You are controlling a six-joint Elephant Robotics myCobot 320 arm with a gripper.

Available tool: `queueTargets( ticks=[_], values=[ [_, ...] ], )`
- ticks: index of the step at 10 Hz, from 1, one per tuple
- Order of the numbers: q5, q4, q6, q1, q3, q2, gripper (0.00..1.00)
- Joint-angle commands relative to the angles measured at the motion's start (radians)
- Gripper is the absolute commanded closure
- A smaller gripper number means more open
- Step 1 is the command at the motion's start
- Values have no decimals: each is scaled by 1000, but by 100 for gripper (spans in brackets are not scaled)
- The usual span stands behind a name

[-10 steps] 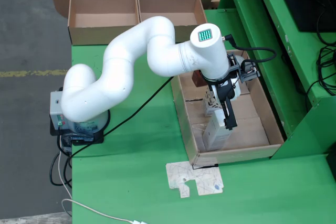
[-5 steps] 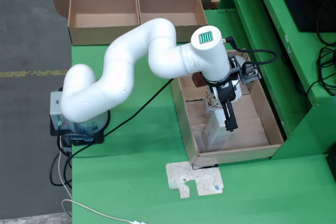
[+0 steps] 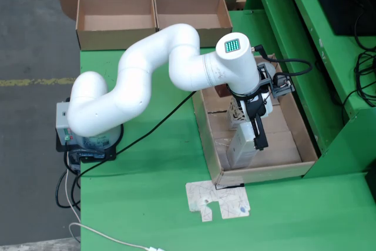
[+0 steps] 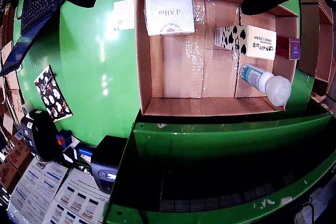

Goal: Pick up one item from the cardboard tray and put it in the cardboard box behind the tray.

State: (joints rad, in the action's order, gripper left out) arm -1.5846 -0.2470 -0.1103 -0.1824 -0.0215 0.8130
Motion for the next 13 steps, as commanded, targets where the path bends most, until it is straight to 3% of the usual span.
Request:
queueTargets(
  ticks=[1, 13],
  values=[
    [-1, 24, -14, -16, 21, -13, 0],
    [-17, 49, -22, -17, 21, 59, 0]
  ],
)
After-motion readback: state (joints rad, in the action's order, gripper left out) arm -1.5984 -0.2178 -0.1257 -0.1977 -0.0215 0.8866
